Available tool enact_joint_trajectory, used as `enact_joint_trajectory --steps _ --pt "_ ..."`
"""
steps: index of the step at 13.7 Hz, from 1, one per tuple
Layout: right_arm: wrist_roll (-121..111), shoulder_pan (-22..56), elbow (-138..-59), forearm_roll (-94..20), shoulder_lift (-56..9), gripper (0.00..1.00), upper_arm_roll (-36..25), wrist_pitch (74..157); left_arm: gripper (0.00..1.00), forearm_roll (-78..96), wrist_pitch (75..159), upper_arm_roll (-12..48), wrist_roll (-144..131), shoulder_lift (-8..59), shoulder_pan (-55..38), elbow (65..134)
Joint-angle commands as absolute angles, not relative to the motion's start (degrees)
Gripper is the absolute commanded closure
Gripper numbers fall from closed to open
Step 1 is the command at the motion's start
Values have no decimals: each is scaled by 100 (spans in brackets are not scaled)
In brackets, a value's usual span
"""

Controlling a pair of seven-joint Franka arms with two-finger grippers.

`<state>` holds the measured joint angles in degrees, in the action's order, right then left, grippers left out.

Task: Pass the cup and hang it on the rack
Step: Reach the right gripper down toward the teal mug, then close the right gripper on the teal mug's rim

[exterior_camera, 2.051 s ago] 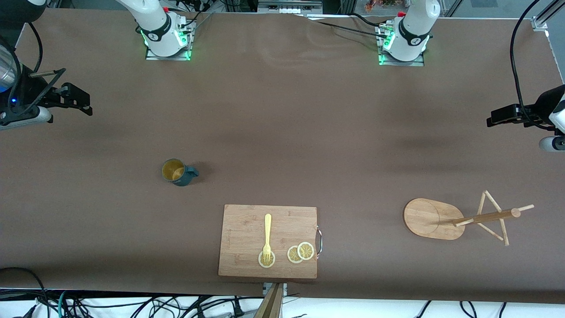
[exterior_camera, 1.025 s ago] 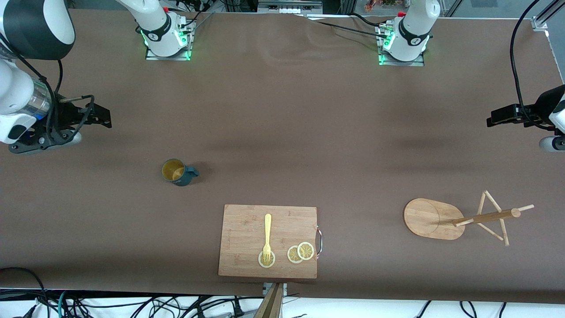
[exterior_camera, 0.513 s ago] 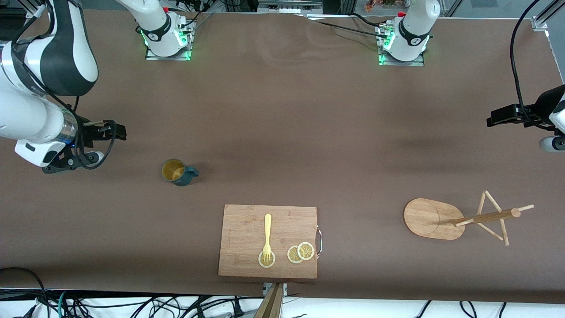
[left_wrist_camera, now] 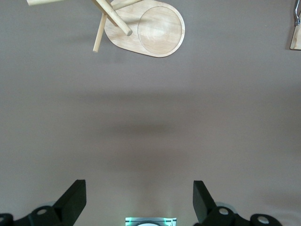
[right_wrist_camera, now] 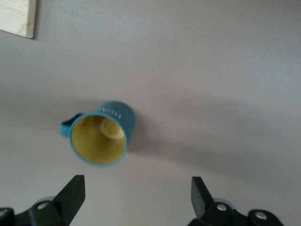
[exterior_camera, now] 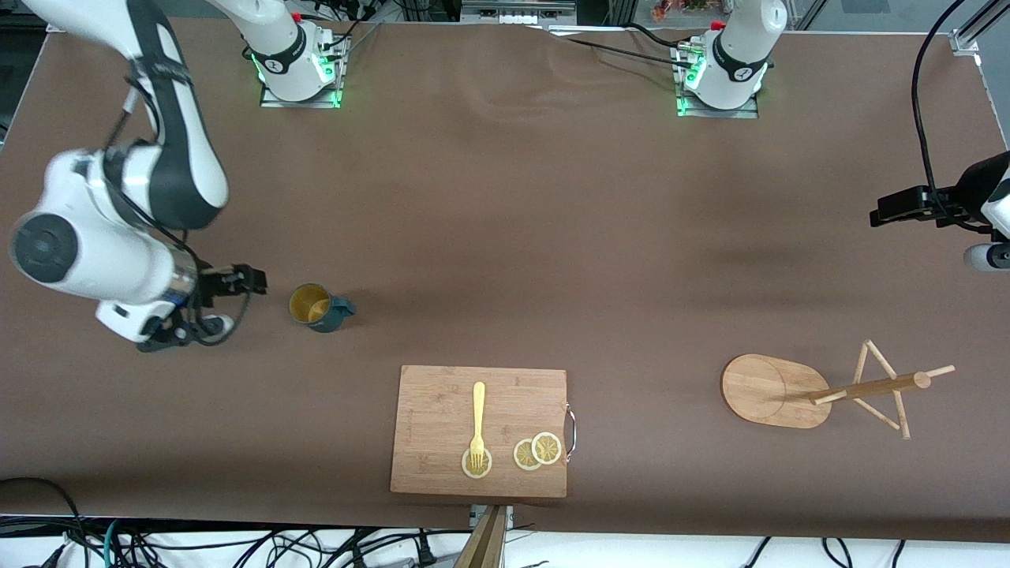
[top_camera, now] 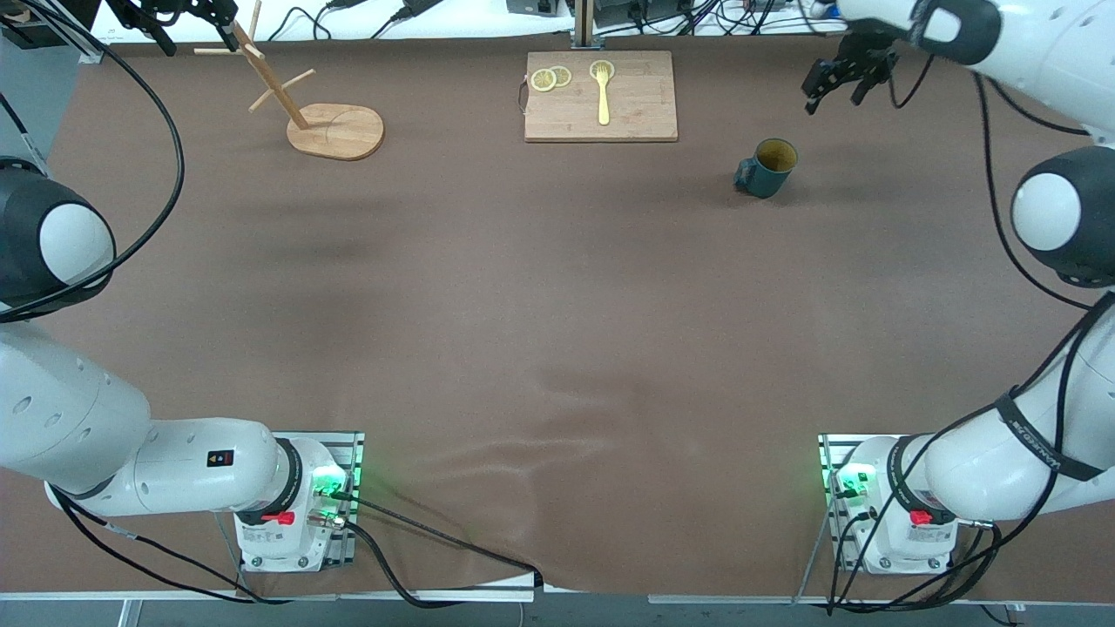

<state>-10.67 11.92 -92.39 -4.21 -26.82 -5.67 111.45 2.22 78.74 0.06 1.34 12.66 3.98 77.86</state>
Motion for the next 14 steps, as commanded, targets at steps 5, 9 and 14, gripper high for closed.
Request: enact_joint_trajectory --steps 5,9,14 --pt "-993 1432 -9352 -501 -3207 1 -571 11864 0 114 7919 35 149 1213 413 7831" --pt "-1002 1433 -9386 -501 -3322 2 -580 11874 0 114 7919 35 158 1213 422 7831" --pt "-1002 1433 -9589 -501 -3357 25 -571 11962 0 114 7910 35 132 1213 413 7831"
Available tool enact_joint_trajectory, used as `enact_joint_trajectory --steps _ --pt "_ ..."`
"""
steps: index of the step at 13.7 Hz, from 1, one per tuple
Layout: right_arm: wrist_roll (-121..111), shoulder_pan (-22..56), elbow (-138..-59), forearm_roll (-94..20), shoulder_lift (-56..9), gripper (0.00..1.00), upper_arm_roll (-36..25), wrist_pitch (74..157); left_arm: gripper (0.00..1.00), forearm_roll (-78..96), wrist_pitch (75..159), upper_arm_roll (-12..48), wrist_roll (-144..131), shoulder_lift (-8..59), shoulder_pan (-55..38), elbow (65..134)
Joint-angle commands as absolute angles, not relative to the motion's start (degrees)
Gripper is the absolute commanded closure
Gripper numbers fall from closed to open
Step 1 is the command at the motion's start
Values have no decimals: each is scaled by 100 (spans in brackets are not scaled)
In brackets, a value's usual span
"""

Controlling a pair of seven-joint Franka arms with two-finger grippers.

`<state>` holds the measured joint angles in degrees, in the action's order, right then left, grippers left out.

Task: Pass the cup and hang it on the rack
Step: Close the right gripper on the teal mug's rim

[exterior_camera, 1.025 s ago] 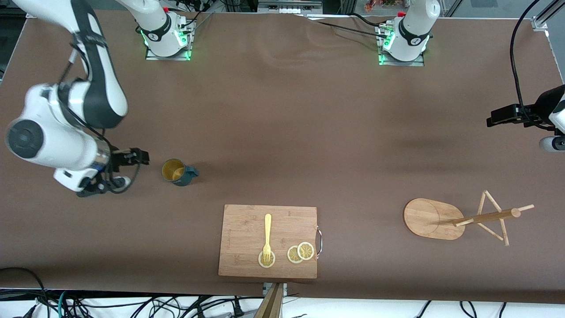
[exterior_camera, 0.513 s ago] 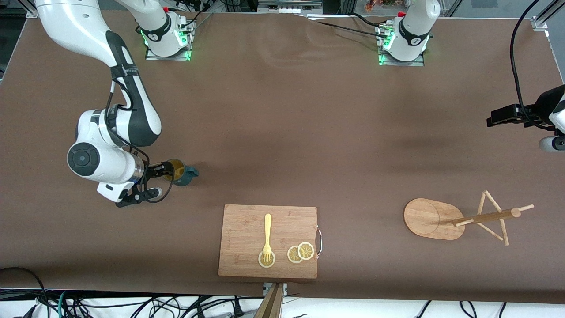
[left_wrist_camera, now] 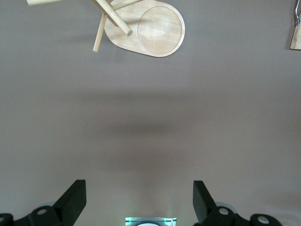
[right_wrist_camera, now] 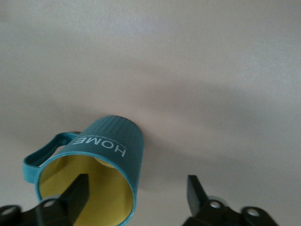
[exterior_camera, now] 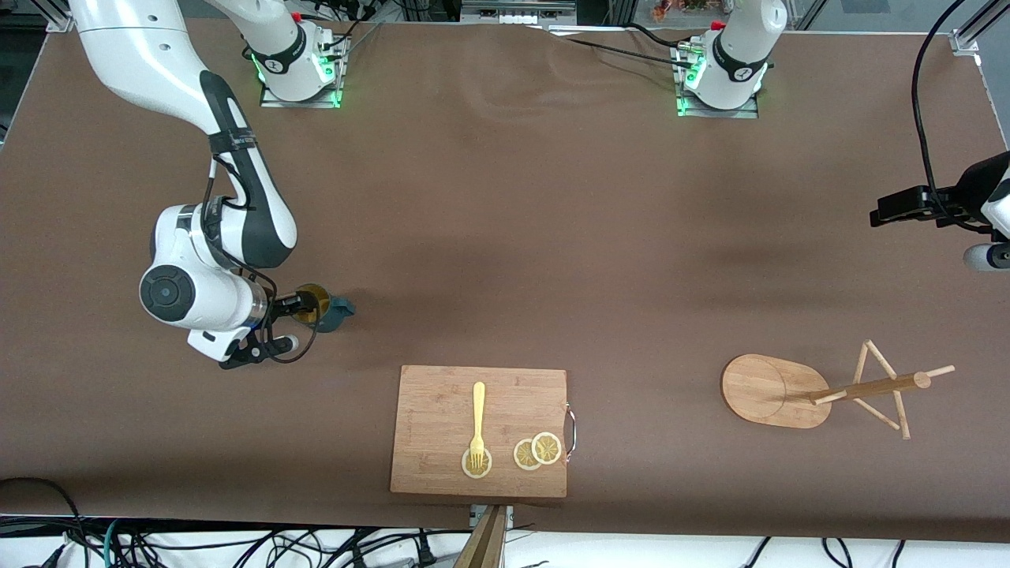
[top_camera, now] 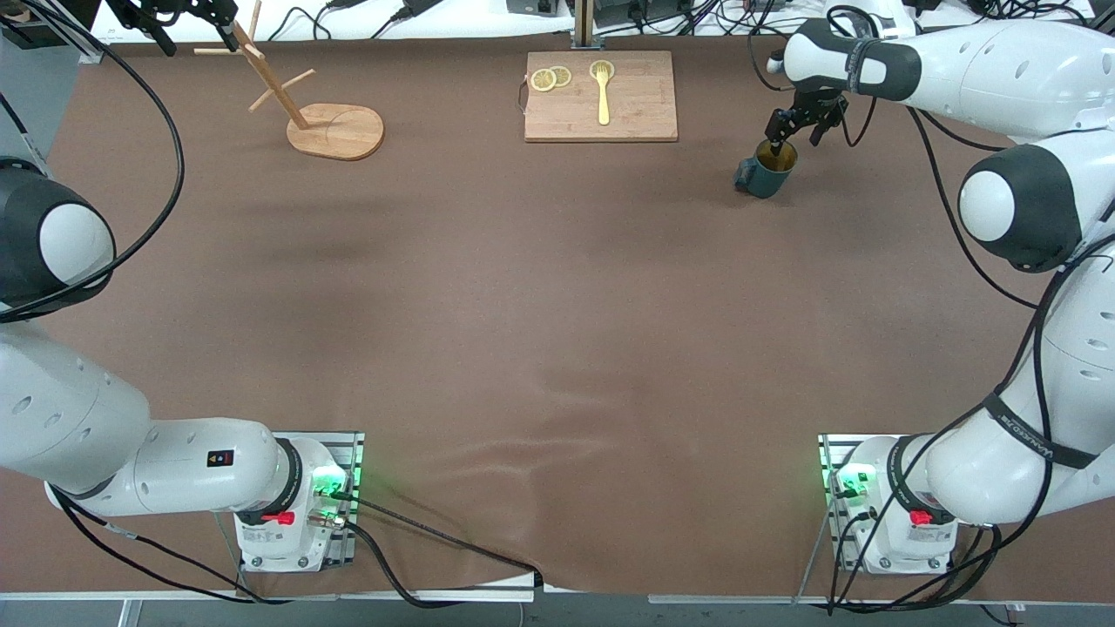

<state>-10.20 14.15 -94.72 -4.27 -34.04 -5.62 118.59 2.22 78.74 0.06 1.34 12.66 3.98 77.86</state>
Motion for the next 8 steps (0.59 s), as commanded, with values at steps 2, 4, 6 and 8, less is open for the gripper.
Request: enact_joint_trajectory --steps 2,4,6,8 --pt "-993 1424 -9589 -501 -3357 39 -571 11971 0 123 7919 35 149 1213 422 7831" --pt "-993 1424 -9563 -562 -3419 52 -571 12006 0 114 7910 35 141 1213 422 7840" --pt "-993 1424 -9554 -685 -3480 67 -571 12067 0 123 7910 35 114 1213 413 7831" --pt "-993 1450 -9545 -790 -3551 79 -571 12155 0 114 7910 35 105 1213 422 7840"
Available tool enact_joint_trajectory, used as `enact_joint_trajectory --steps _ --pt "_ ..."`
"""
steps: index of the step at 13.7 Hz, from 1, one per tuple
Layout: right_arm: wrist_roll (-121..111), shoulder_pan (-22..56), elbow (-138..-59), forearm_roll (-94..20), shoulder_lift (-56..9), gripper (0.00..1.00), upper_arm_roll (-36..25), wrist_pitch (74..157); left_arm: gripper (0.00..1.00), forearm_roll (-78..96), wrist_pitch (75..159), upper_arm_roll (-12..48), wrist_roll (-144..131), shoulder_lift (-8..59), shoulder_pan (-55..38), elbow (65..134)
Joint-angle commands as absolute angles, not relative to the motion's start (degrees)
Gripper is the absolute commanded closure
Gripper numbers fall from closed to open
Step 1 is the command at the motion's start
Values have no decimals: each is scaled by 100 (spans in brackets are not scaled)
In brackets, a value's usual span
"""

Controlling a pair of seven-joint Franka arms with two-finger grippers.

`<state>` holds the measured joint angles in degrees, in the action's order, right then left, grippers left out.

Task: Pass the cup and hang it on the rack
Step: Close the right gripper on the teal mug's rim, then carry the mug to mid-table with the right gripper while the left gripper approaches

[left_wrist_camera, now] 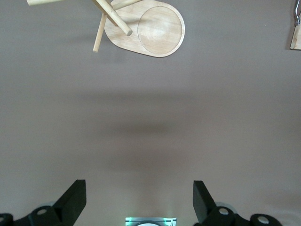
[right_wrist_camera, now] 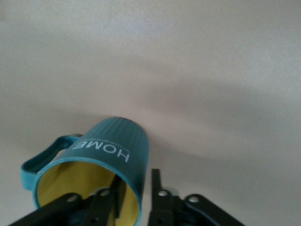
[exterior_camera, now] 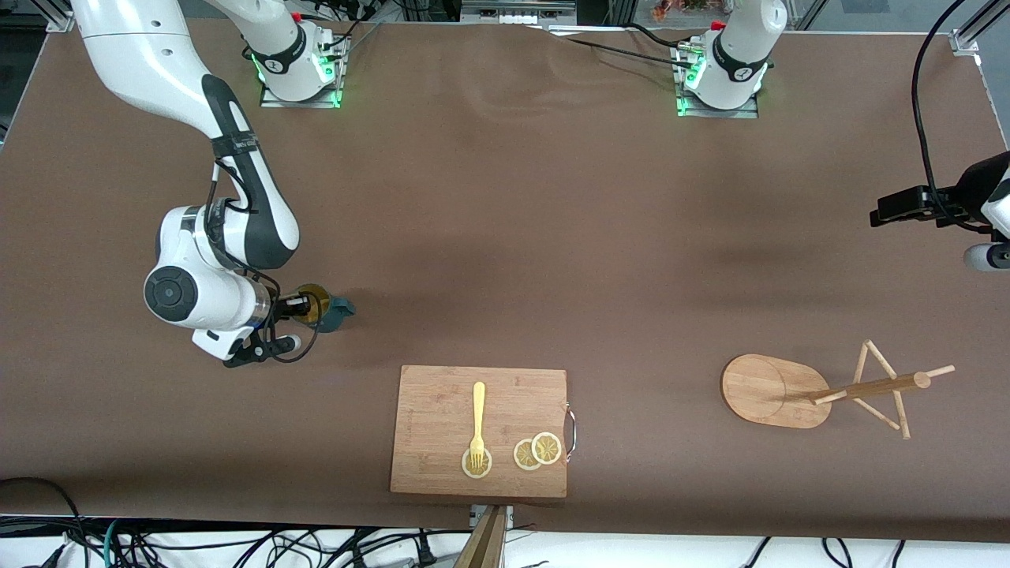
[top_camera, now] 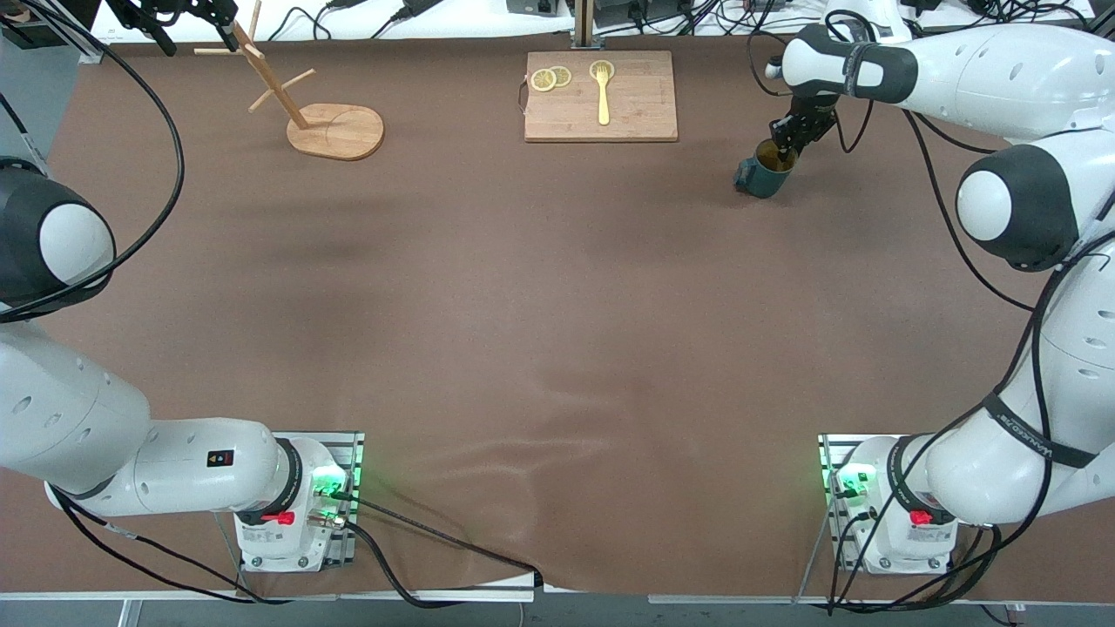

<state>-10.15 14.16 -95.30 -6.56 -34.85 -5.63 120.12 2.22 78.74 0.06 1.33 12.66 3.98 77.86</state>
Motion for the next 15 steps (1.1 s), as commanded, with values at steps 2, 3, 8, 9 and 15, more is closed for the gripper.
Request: enact_joint_trajectory --steps 2,3,8,9,15 --pt "-854 1529 -9536 -861 -3595 89 -571 12208 0 123 7910 35 140 1213 465 7831" --pt "-696 1590 -9527 -870 -3595 96 -571 12199 0 123 7910 35 141 1213 466 7840" --pt "542 2441 -9256 -870 -3542 99 -562 12138 0 132 7910 35 141 1213 448 7831" --pt "902 2704 -9168 -870 -3533 99 -545 12129 0 123 7910 44 132 1213 440 7831" --pt "1521 4260 -8325 -809 -3805 99 -475 12190 0 123 7910 44 123 1222 413 7831"
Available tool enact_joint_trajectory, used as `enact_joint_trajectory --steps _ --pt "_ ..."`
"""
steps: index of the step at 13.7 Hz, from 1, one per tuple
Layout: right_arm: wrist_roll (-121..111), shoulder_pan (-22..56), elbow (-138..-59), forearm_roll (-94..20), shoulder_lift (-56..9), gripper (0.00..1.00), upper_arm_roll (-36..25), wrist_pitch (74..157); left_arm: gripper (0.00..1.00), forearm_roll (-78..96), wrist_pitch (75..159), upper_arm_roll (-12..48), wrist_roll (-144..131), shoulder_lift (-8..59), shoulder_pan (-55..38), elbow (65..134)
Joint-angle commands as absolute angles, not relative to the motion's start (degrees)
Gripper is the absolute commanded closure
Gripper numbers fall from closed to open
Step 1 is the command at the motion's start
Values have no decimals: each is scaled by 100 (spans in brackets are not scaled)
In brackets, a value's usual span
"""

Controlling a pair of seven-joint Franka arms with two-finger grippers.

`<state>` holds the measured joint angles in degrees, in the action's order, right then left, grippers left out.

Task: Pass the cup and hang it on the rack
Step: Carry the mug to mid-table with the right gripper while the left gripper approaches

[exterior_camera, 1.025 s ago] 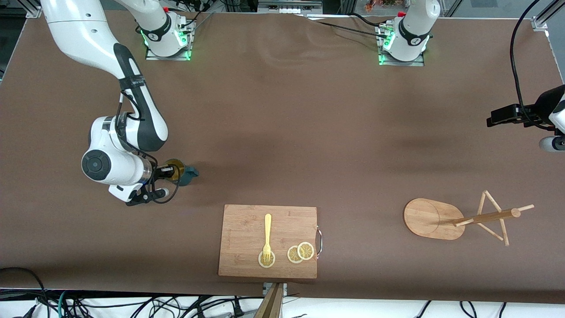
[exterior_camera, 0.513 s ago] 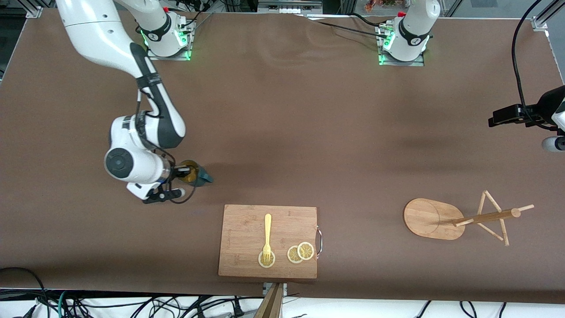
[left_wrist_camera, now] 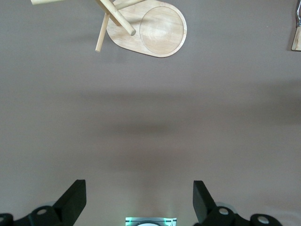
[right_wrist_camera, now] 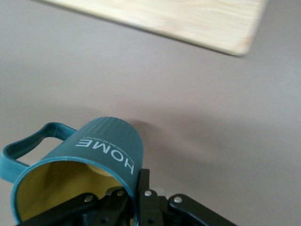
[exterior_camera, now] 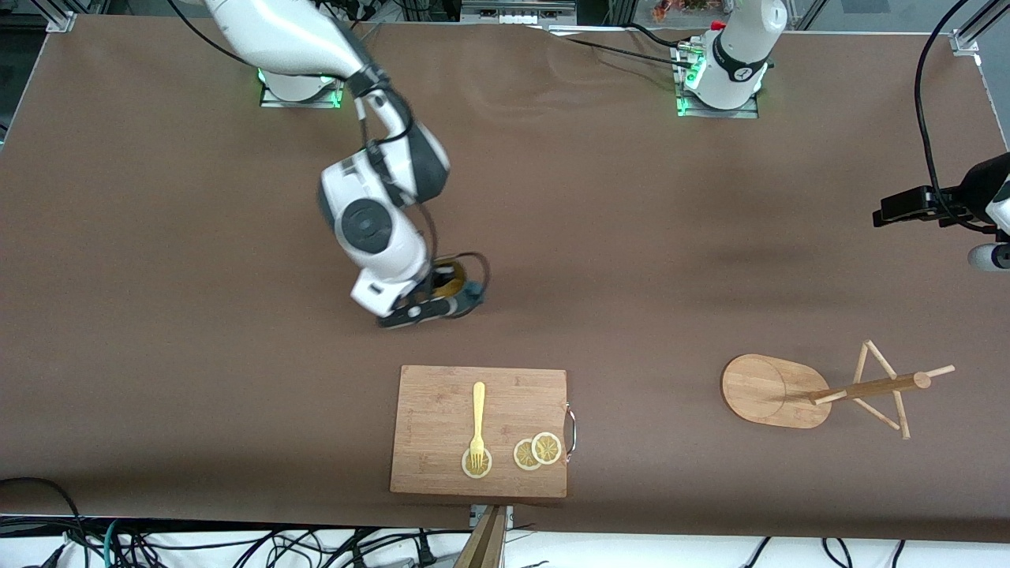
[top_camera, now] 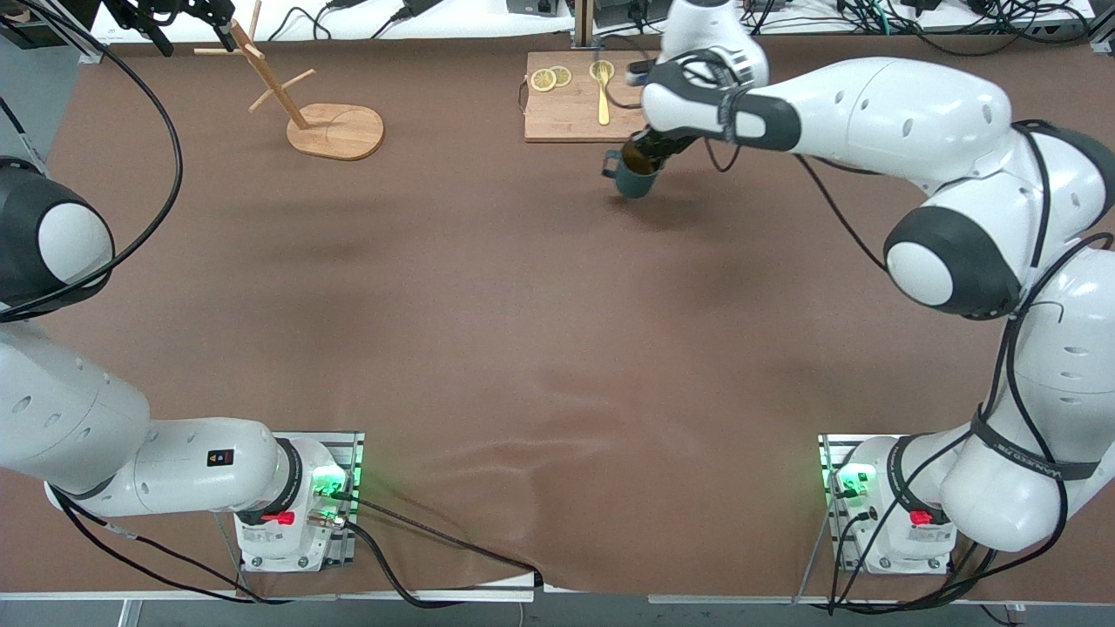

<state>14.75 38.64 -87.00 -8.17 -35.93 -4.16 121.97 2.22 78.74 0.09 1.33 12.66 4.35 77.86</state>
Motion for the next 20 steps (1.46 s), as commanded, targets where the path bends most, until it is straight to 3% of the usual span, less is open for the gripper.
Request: enact_joint_trajectory --steps 1,10,16,18,20 --pt "1529 4524 -8123 -826 -3945 99 -475 12190 0 114 7910 44 123 1222 396 7831" --pt "3207 5405 -6444 -835 -5229 99 53 11831 0 201 7919 79 176 1354 378 7831" --pt "3357 5616 -6425 -369 -5317 97 35 11566 0 518 7902 255 167 1371 360 7848" --pt "3357 5625 -6425 -264 -5344 93 26 11558 0 562 7893 465 184 1345 369 7919" --pt "3375 5634 -6434 -246 -5370 79 26 11558 0 519 7849 659 482 1345 369 7945"
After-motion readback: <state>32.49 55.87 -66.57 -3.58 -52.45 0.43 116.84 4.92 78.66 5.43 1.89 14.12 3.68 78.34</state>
